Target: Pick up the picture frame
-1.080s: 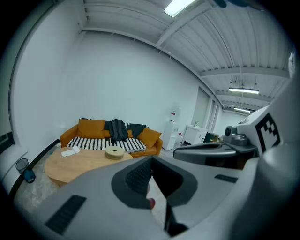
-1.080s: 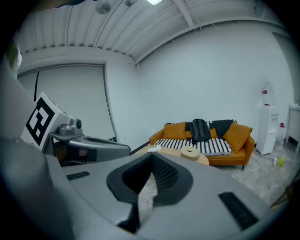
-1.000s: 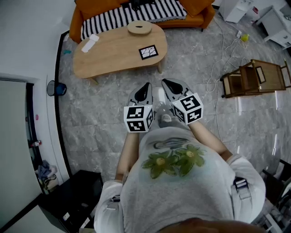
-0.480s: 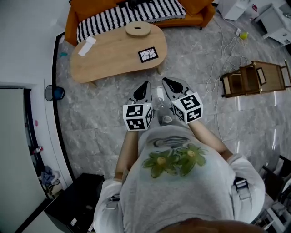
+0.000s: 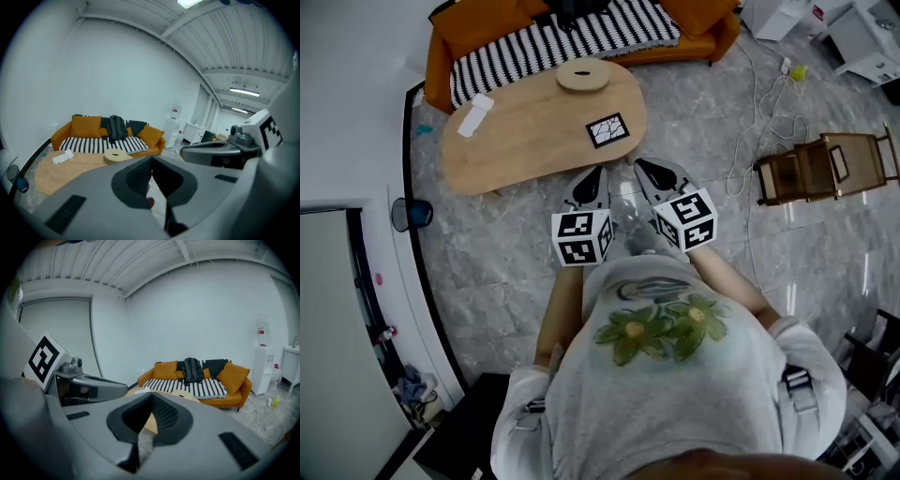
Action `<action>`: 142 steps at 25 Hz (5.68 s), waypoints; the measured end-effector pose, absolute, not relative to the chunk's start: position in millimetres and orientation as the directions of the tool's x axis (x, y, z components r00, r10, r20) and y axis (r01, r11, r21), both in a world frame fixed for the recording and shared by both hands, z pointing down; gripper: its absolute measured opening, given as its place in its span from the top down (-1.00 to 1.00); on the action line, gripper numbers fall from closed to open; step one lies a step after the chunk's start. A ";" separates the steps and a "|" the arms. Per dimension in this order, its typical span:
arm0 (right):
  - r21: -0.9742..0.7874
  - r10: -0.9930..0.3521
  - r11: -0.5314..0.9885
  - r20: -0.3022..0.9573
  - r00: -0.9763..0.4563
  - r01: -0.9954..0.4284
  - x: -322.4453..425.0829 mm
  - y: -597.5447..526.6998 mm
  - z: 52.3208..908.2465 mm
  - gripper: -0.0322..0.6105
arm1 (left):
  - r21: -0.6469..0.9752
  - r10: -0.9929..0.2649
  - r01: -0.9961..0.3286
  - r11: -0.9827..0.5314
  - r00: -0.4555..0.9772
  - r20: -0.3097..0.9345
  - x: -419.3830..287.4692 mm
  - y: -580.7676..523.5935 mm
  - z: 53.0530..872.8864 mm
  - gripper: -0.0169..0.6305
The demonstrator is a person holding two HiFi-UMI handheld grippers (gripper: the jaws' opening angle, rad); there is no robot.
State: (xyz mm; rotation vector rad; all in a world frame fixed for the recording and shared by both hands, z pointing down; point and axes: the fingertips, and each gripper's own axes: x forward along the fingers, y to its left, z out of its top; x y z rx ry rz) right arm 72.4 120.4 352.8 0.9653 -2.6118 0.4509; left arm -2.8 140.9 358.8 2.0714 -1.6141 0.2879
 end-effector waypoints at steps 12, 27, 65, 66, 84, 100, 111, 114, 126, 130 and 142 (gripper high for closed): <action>-0.155 -0.570 0.684 0.497 -0.654 -0.713 39.6 73.0 383.5 0.88 | 0.261 -0.808 -0.943 -0.206 0.314 0.499 -51.6 87.1 378.8 0.90; -0.127 -0.552 0.661 0.586 -0.593 -0.740 17.7 35.3 419.7 0.73 | 0.281 -0.730 -0.925 -0.257 0.376 0.571 -75.5 51.7 427.0 0.88; -0.199 -0.359 0.704 0.728 -0.584 -0.681 27.4 -73.5 545.6 0.63 | 0.268 -0.684 -0.962 -0.056 0.232 0.692 -73.7 -45.1 540.4 0.61; -0.204 -0.352 0.707 0.729 -0.587 -0.677 27.7 -74.6 549.9 0.63 | 0.265 -0.680 -0.963 -0.051 0.228 0.697 -73.6 -46.1 544.8 0.61; -0.220 -0.278 0.733 0.767 -0.578 -0.643 34.9 -83.7 634.3 0.61 | 0.254 -0.650 -0.967 0.011 0.186 0.737 -68.4 -49.6 624.7 0.57; -0.219 -0.261 0.722 0.792 -0.552 -0.656 37.4 -92.3 719.5 0.58 | 0.256 -0.616 -0.967 0.009 0.197 0.763 -69.1 -53.5 705.2 0.56; -0.215 -0.256 0.713 0.806 -0.533 -0.667 38.0 -100.7 772.0 0.57 | 0.260 -0.590 -0.966 0.003 0.208 0.780 -70.9 -56.6 761.9 0.55; -0.216 -0.251 0.709 0.812 -0.526 -0.672 39.0 -102.4 786.5 0.57 | 0.262 -0.585 -0.965 0.004 0.210 0.783 -72.9 -57.9 776.2 0.55; -0.192 -0.237 0.706 0.843 -0.483 -0.682 43.3 -107.8 830.3 0.49 | 0.251 -0.552 -0.968 0.013 0.202 0.809 -73.0 -56.4 822.8 0.53; -0.193 -0.231 0.703 0.848 -0.476 -0.685 44.7 -105.8 839.8 0.48 | 0.246 -0.541 -0.969 0.026 0.193 0.819 -74.7 -54.2 834.5 0.53; -0.179 -0.236 0.696 0.858 -0.457 -0.696 47.2 -102.9 858.6 0.49 | 0.248 -0.523 -0.968 0.034 0.194 0.830 -75.7 -54.4 854.1 0.52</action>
